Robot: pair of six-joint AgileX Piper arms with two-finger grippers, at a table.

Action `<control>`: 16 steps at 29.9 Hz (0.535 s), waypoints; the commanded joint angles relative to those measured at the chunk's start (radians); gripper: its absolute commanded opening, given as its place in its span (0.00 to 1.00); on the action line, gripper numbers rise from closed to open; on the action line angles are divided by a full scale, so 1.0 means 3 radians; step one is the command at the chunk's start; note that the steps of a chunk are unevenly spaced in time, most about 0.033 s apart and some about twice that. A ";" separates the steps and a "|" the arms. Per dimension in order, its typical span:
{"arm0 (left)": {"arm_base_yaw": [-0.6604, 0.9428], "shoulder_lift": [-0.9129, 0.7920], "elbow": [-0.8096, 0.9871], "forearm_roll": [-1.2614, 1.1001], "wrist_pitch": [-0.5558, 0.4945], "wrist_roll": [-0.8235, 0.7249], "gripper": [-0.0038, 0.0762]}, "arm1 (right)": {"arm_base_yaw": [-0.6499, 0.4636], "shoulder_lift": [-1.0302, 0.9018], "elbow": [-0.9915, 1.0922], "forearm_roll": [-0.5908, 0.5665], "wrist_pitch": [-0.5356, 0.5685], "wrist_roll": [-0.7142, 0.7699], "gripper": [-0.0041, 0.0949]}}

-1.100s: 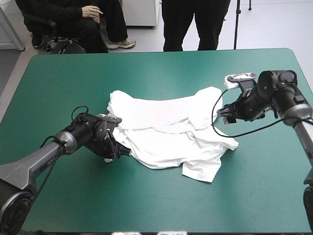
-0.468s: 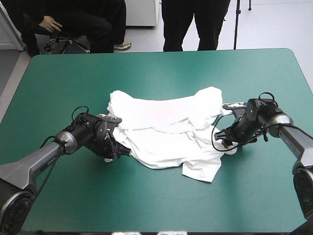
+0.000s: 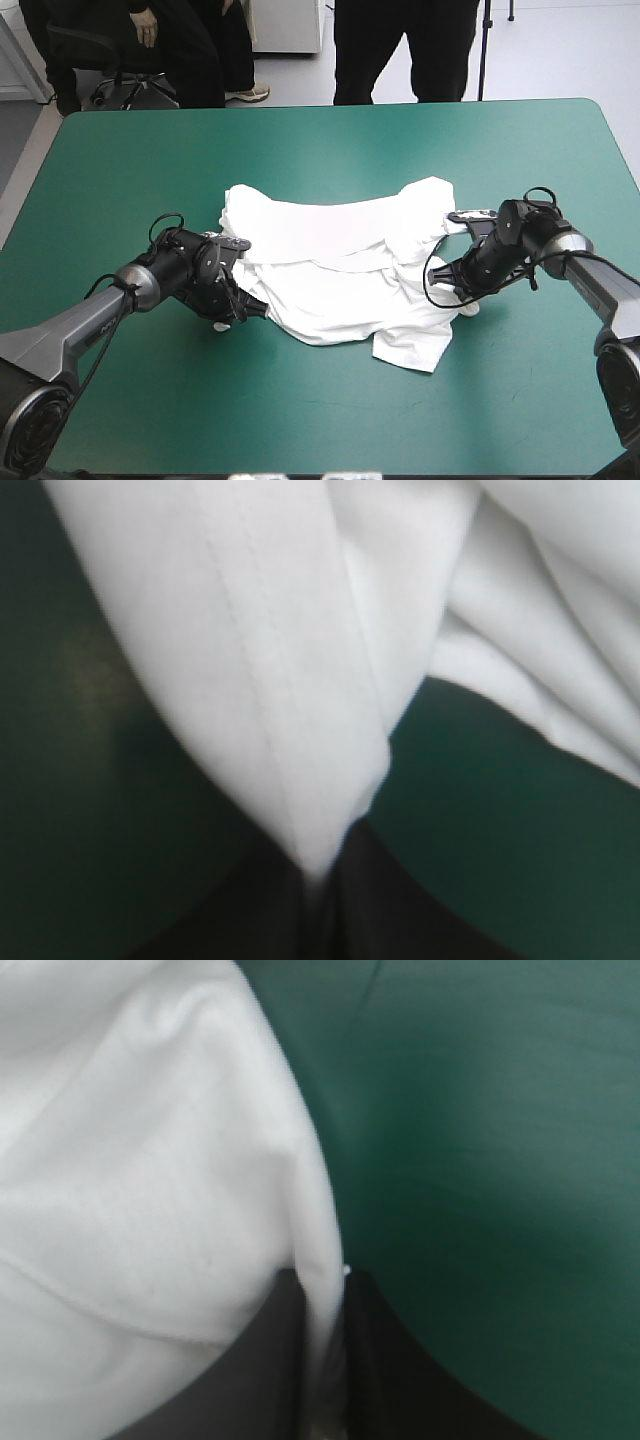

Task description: Fold the cloth

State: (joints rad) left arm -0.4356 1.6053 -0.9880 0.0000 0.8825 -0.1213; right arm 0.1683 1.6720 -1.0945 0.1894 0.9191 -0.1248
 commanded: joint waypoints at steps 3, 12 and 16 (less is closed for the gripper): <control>-0.0009 -0.0197 -0.0462 0.0314 0.0112 -0.0003 0.03 | 0.0013 -0.0373 -0.0335 -0.0101 0.0221 0.0024 0.02; -0.0009 -0.0607 -0.1741 0.0645 0.0461 -0.0003 0.03 | 0.0013 -0.0824 -0.1374 -0.0101 0.0663 -0.0056 0.02; -0.0009 -0.0695 -0.2416 0.0696 0.0508 0.0062 0.03 | 0.0013 -0.0926 -0.1962 -0.0072 0.0775 -0.0077 0.02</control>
State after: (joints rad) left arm -0.4360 1.4553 -1.5599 0.1815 1.0558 -0.1153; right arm 0.1730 1.4506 -1.5629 0.1580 1.1603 -0.1335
